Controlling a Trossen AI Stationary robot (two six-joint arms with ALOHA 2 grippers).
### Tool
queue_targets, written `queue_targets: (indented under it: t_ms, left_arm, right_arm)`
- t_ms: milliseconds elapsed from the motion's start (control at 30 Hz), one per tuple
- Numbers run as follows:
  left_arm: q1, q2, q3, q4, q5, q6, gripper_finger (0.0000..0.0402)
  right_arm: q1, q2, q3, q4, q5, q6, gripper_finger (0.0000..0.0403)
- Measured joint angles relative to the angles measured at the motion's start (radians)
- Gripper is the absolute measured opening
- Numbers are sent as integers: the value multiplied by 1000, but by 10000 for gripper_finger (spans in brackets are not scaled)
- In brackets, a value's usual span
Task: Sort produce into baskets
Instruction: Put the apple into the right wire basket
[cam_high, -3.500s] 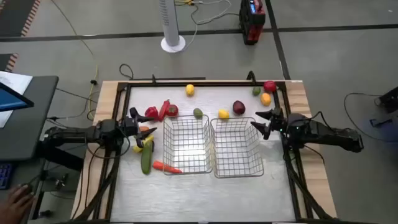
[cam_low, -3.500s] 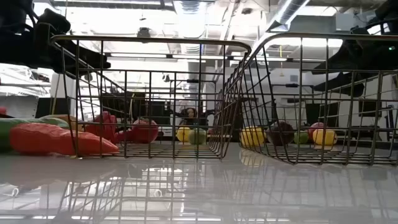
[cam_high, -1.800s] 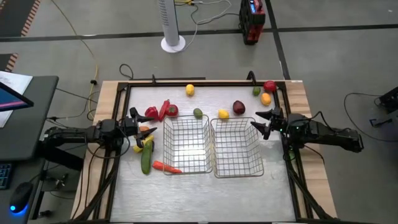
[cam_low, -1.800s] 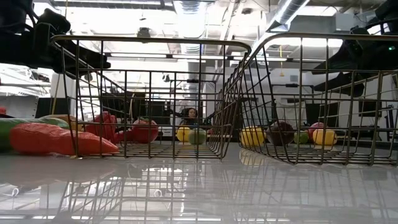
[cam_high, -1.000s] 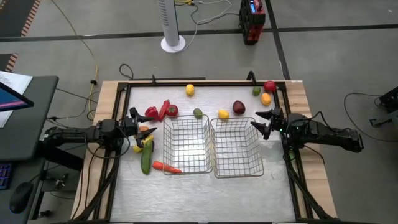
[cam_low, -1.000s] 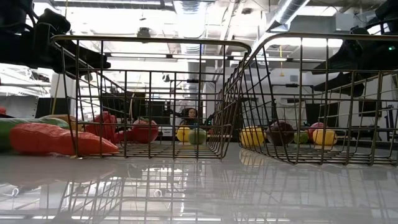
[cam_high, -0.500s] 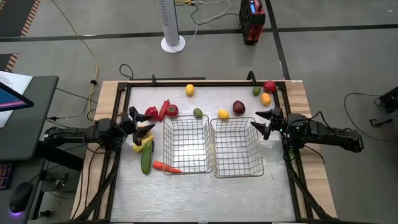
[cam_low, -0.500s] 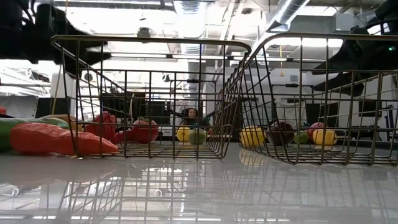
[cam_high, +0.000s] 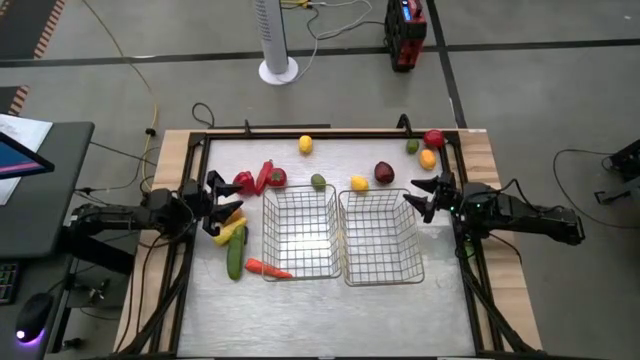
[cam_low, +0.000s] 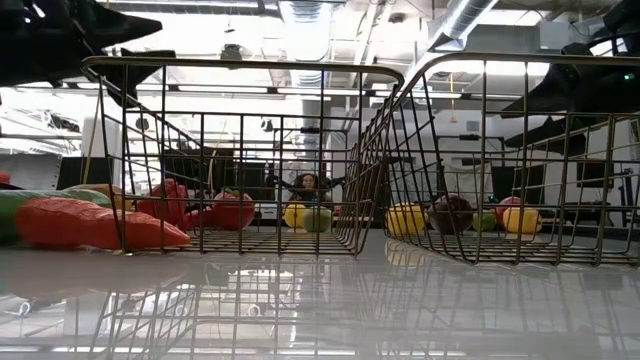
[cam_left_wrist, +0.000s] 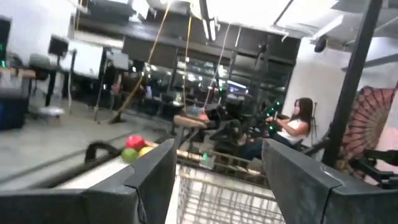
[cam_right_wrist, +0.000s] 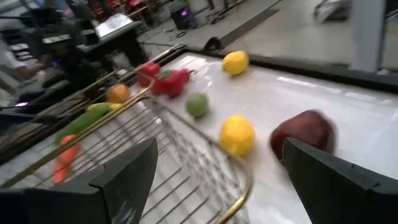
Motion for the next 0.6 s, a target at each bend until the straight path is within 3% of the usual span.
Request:
queue_targets:
  t_ms: [100,200,400,600]
  left_arm:
    - [1,0,0,62,-27,95,224]
    - [1,4,1,160,-47,146,224]
    - [21,43,90,69,-139,67,224]
    - [56,232,239,-57,20,-116,224]
  right_arm:
    - [-3,0,3,17,62,-26,370]
    - [-22,6,47,41,55,-86,370]
    - [-98,89,146,47,55,-155,370]
    - [-198,308,246,56,-25,-162,370]
